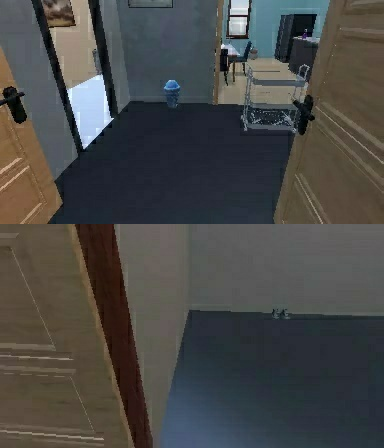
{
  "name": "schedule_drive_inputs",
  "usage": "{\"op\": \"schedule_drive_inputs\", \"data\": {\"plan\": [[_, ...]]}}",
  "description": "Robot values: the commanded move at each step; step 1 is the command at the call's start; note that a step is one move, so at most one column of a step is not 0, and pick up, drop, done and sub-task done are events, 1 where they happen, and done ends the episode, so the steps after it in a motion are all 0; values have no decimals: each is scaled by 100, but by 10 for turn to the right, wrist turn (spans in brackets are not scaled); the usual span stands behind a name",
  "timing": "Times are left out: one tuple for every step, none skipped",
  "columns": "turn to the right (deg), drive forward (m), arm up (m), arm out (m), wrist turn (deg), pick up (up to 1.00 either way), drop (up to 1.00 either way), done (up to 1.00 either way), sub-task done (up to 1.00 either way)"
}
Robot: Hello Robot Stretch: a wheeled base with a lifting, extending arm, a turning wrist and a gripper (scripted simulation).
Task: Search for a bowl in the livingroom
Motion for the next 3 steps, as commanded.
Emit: {"op": "schedule_drive_inputs", "data": {"plan": [[0,100,0,0,0,0,0,0,0],[-30,0,0,0,0,0,0,0,0],[0,40,0,0,0,0,0,0,0]]}}
